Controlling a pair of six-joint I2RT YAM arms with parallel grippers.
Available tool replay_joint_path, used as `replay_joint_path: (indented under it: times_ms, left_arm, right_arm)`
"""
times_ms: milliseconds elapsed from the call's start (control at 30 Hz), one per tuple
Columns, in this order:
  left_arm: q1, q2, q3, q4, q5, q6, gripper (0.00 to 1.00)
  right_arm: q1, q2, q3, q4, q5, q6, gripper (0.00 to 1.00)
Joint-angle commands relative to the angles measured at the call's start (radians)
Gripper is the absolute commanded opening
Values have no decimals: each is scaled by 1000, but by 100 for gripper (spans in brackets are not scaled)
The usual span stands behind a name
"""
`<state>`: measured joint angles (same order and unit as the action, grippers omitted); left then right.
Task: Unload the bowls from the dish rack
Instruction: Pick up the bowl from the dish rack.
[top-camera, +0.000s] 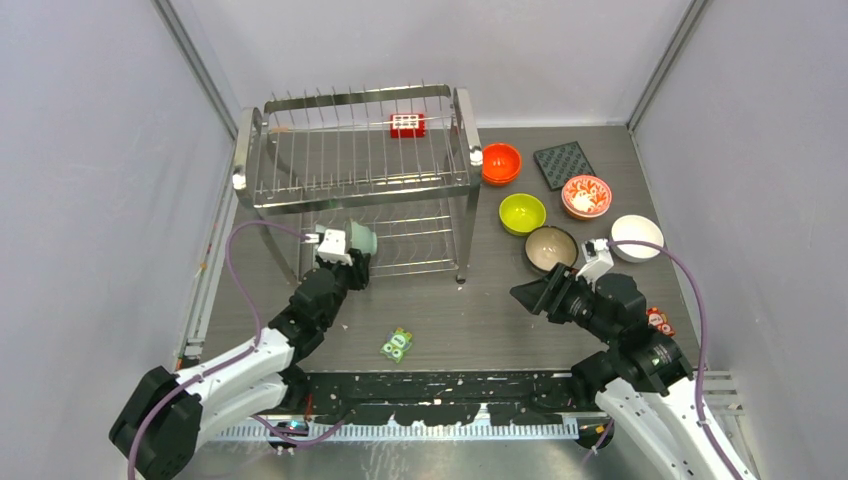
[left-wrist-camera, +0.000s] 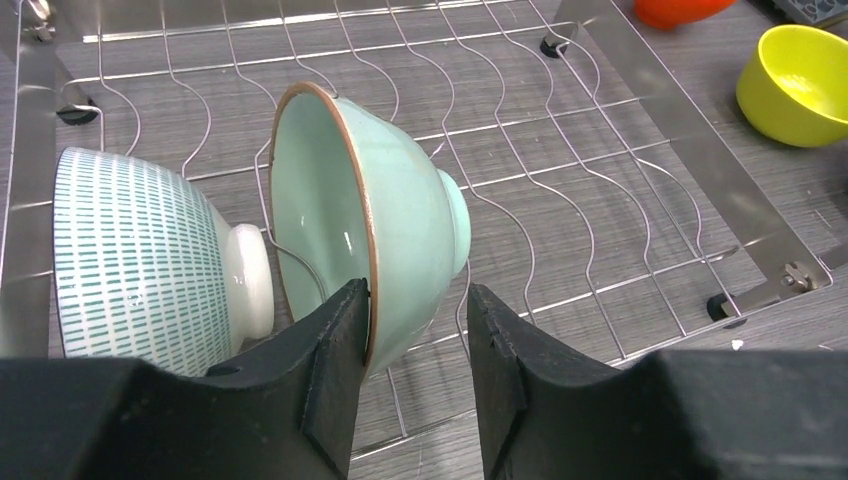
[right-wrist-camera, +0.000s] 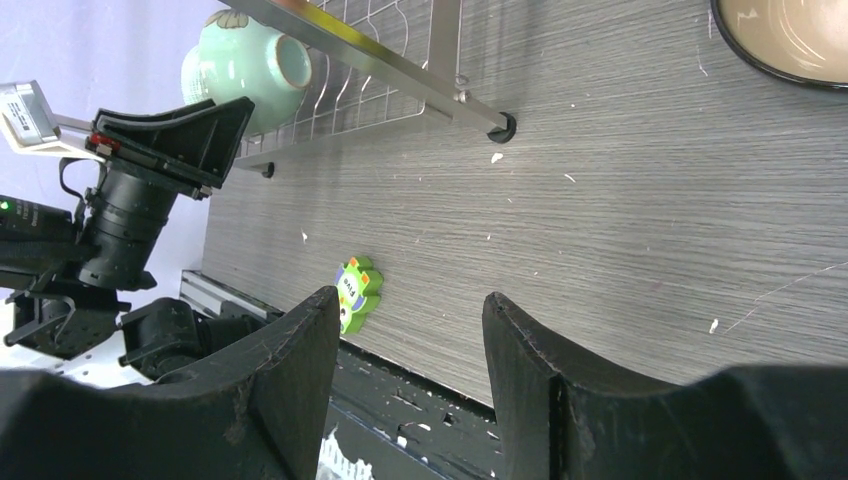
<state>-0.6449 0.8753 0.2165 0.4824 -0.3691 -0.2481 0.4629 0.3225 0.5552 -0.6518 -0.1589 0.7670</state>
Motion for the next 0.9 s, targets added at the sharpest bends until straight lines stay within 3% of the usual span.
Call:
replay_joint_path:
  times_ms: [0,167,267,533,867]
  left_arm:
    - [10,11,-3,102,32,5,41]
    - [15,18,-2,108,49,2,30]
    - [17,22,-3,110,54,0,17]
    - [17,33,-18,146,64,-16,1]
    - [16,-3,-3,189,149,-38,0]
  right_arm:
    - [6,-13,-4,35,-8,9,59]
    - [6,-18,-20,64,0,21,59]
    - [6,-27,-29,83,3,32,59]
    - [6,-17,-38,103,23,32,59]
    - [6,-4,-32,115,45,32,59]
